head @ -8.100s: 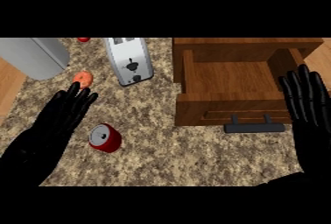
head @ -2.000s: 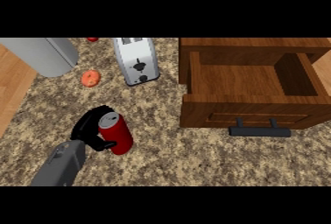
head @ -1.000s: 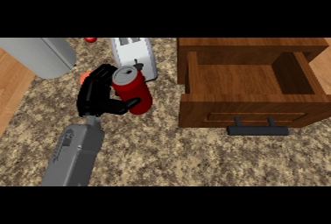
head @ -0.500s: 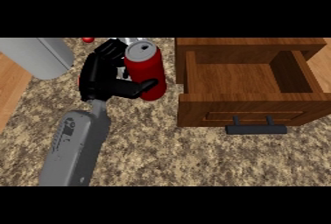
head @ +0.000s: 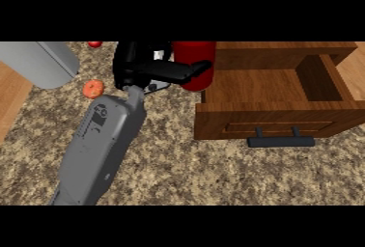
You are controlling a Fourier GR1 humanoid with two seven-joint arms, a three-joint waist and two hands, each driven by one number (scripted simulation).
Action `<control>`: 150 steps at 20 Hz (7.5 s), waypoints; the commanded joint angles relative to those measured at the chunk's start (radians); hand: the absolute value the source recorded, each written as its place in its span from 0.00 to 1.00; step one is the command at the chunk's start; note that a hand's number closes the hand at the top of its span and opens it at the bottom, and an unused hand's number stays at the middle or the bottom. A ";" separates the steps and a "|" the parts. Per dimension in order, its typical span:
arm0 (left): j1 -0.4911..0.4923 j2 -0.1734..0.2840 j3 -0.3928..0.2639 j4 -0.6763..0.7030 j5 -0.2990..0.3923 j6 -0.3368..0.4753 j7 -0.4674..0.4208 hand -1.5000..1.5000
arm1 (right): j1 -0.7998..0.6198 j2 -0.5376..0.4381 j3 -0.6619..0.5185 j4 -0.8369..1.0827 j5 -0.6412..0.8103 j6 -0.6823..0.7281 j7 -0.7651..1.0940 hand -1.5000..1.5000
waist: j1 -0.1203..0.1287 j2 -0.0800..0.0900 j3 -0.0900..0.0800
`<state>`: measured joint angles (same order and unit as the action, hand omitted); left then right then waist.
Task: Pick up the can, place it into the drawer and close the drawer
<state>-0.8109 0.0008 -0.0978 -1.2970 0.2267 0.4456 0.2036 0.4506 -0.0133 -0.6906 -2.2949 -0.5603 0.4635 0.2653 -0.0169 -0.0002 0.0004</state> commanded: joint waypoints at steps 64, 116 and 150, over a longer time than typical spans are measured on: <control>-0.573 -0.001 -0.501 0.829 0.767 0.349 -0.427 0.00 | -0.114 -0.054 -0.002 -0.111 0.107 0.019 -0.029 0.00 | -0.082 0.018 0.001; -0.417 0.278 -0.502 0.474 0.675 0.382 -0.245 0.00 | -1.115 -0.122 0.681 1.325 1.766 -0.654 -0.374 0.00 | 0.063 0.004 0.000; -0.306 0.469 -0.475 0.110 0.584 0.404 -0.042 0.00 | -1.648 -0.230 0.507 2.060 1.887 -1.116 -0.326 0.00 | 0.132 0.028 0.002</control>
<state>-1.1198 0.4533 -0.5688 -1.1453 0.8164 0.8408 0.1325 -1.1190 -0.2211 -0.1783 -0.2488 1.3149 -0.6374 -0.1013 0.0972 0.0348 0.0066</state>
